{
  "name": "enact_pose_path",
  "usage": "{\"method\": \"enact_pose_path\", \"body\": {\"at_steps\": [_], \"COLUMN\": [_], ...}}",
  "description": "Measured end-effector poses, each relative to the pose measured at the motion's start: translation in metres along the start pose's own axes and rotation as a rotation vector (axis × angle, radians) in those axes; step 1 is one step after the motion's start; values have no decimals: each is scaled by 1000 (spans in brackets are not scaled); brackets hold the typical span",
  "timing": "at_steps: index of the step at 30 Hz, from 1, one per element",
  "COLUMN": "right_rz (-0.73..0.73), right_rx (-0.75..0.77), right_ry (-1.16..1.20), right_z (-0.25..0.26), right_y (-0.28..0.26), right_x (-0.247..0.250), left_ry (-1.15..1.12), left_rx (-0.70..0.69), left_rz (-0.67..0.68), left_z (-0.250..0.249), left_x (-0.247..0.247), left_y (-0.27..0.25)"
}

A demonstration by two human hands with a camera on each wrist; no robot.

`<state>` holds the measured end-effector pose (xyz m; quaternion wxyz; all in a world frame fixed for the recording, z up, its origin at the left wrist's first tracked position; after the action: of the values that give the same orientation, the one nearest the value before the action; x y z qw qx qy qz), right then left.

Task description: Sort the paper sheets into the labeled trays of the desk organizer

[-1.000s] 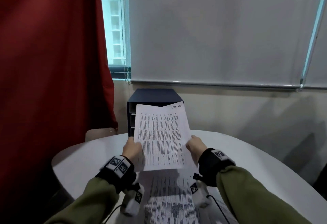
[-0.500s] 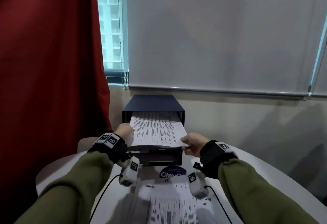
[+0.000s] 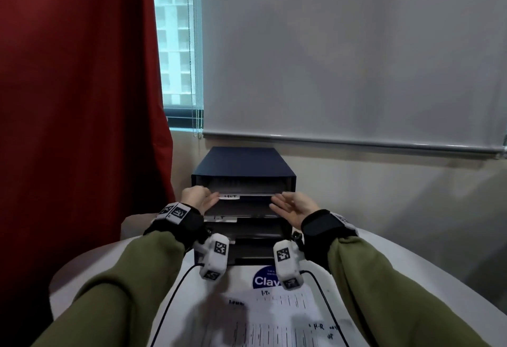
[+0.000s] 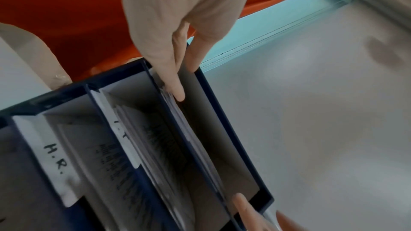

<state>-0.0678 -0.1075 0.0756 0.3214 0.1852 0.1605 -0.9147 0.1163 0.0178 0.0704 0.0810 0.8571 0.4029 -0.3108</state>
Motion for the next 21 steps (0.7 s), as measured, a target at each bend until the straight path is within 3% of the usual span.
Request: {"method": "enact_pose_path", "body": {"at_steps": [2,6,9,12,15,21], "right_rz": [-10,-5,7,-66,-111,-100], "right_rx": [7,-76,-244,-371,-438,-476], "right_ry": [-107,-535,-854,-964,-959,-1255], "right_z": [-8,-30,-51,-70,-86,-104], "right_y": [-9,-40,-61,-83,-105,-123], "right_x": [9,43,82,117,139,132], "left_ry": [91,522,842,1151,1247,1402], "left_rx": [-32,-40,96,249,330,249], "left_rz": [43,43,155,184,165,110], "left_z": [2,18,48,75,100,119], "left_x": [5,26,53,79,97,103], "left_y": [-11,-46,-73,-102,-116,-118]}}
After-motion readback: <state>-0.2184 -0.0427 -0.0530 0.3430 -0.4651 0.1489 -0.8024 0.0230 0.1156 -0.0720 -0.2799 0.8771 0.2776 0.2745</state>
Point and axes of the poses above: each hand's wrist, its own y-axis towards the middle knuckle, its own x-axis out of the back of the hand, z = x × y, the point moved 1 cm from there along y, towards the middle knuckle, and after that the axes turned 7 degrees about -y, right-handed, at the moved point
